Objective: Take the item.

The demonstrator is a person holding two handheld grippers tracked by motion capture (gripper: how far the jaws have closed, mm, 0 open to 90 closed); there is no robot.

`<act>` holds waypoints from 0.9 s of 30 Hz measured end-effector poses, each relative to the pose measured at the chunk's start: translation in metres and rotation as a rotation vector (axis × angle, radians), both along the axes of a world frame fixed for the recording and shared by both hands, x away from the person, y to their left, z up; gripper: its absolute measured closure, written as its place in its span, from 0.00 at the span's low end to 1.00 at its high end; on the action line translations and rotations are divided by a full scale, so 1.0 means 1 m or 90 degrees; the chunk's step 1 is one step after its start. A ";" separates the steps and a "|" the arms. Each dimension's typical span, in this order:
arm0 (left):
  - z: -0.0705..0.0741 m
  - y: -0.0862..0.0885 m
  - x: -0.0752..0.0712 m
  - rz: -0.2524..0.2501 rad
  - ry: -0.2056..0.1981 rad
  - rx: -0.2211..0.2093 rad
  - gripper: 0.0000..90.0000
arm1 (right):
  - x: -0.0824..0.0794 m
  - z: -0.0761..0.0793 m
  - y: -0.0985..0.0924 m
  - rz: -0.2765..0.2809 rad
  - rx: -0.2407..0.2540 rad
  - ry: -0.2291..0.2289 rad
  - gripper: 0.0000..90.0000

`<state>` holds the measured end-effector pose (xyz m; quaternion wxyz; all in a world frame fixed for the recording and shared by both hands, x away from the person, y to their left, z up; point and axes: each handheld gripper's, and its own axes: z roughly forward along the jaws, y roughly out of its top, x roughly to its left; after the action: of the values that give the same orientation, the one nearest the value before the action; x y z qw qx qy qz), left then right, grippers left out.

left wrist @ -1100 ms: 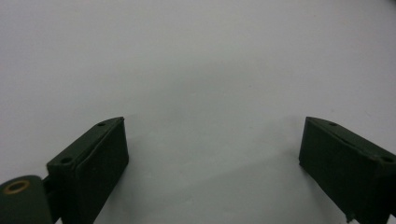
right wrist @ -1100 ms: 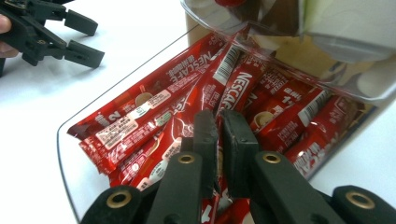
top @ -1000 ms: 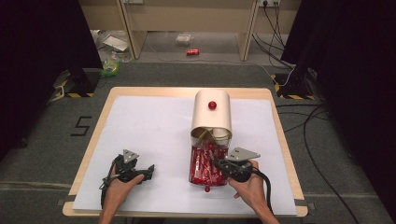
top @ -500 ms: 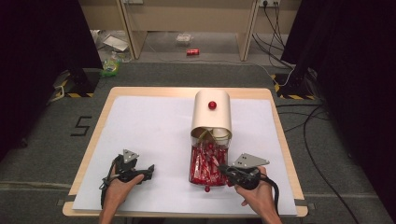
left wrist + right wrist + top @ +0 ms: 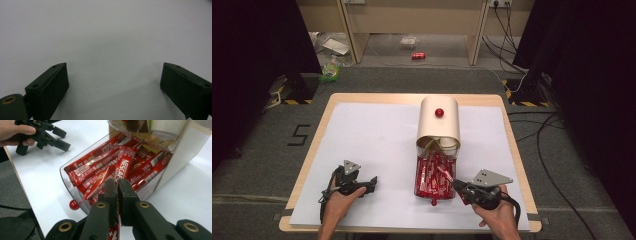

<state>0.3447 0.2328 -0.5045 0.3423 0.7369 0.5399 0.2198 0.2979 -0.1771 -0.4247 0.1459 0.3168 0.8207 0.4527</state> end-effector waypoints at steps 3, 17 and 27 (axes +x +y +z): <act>0.000 0.000 0.000 0.000 0.000 0.000 0.08 | -0.004 0.002 -0.006 -0.001 0.006 -0.003 0.96; 0.000 0.000 0.000 0.000 0.000 0.000 0.08 | -0.026 0.004 -0.036 -0.018 0.038 -0.014 0.96; 0.000 0.000 0.000 0.000 0.000 0.002 0.08 | -0.029 0.008 -0.057 -0.048 0.062 -0.023 0.96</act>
<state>0.3447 0.2326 -0.5045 0.3414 0.7374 0.5396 0.2203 0.2686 -0.2338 -0.4171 0.1623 0.3460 0.7821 0.4922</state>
